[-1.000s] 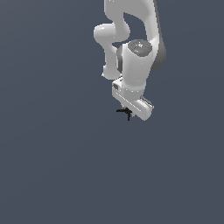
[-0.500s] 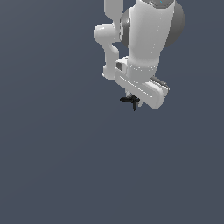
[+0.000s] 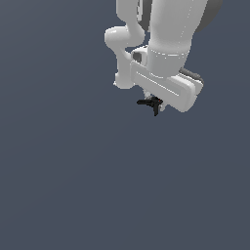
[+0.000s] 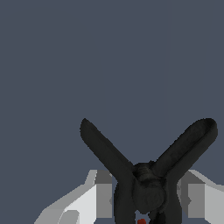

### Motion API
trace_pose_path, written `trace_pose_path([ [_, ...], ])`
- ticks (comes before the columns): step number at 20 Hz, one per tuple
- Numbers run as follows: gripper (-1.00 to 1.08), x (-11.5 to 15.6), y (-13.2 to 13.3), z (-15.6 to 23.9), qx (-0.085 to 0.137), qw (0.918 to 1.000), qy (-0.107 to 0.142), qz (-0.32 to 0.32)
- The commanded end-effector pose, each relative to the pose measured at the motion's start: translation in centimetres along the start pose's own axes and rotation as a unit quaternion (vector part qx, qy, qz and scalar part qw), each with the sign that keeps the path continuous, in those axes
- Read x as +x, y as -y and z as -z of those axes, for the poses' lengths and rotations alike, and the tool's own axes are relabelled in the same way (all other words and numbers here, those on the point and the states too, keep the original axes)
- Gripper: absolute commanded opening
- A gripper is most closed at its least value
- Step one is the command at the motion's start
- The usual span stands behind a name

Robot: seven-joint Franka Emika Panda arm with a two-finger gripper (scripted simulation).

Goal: Pick up the object and move it to a goal position.

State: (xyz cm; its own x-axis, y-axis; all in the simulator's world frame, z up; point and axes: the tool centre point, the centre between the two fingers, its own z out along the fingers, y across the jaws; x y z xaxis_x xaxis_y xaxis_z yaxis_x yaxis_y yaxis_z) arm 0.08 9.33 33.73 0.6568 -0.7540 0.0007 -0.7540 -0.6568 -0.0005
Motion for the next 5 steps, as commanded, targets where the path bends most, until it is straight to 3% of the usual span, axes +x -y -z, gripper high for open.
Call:
trace_pose_path([
  [1,-1.00,0.07,0.19,0.60,0.000,1.0000,0.000,0.000],
  [5,-1.00,0.12,0.30,0.90,0.000,1.0000,0.000,0.000],
])
